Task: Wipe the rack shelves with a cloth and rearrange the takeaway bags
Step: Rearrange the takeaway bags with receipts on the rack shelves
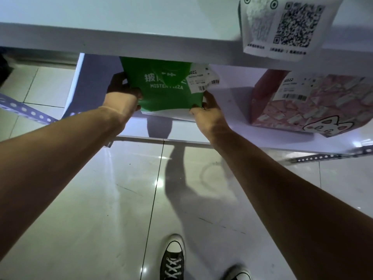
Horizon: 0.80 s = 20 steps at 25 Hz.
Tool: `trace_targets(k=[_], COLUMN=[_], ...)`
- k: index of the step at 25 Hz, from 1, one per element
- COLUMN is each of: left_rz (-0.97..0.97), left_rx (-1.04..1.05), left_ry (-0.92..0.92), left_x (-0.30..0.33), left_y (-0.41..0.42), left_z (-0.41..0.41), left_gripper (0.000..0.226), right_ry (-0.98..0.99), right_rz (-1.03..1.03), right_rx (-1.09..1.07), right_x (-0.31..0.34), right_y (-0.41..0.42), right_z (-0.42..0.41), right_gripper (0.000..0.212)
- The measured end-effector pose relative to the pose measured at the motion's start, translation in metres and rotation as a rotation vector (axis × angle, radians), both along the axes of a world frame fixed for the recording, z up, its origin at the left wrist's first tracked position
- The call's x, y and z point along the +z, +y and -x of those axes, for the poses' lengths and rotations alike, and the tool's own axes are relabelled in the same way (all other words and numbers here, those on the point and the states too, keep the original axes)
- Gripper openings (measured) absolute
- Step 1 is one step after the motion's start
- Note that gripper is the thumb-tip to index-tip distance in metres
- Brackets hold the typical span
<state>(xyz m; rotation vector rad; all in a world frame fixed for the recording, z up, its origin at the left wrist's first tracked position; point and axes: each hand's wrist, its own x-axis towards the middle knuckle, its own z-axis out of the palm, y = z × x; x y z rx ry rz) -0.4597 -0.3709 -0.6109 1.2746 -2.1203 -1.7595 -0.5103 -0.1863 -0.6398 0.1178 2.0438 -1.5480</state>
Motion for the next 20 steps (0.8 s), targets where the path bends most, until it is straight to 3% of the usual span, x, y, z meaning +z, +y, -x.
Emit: trace_targets(k=[3,7,12,16,20], left_rz=[-0.029,-0.2,-0.238,-0.163,-0.195], left_rx=[0.013,0.18,-0.219,-0.436,-0.449], left_ry=[-0.004,-0.14,-0.182,-0.114,-0.058], left_x=[0.003,0.001,0.002,0.016,0.039], left_y=[0.003,0.042,0.151,0.215,0.249], left_z=[0.0,-0.015,-0.014,0.032,0.069], left_gripper=[0.053,0.04,0.046,0.057,0.095], right_ry=[-0.012,0.031,0.019,0.166,0.187], right_rz=[0.049,-0.156,-0.252,-0.362,-0.321], right_rx=[-0.049,-0.024,-0.265,-0.579,-0.628], right_x=[-0.003,-0.011,-0.016,-0.004,0.007], right_y=[0.005,0.053,0.151,0.231,0.287], right_z=[-0.002,-0.019,-0.016,0.016,0.046], right_gripper=[0.059,0.062,0.06,0.063,0.072])
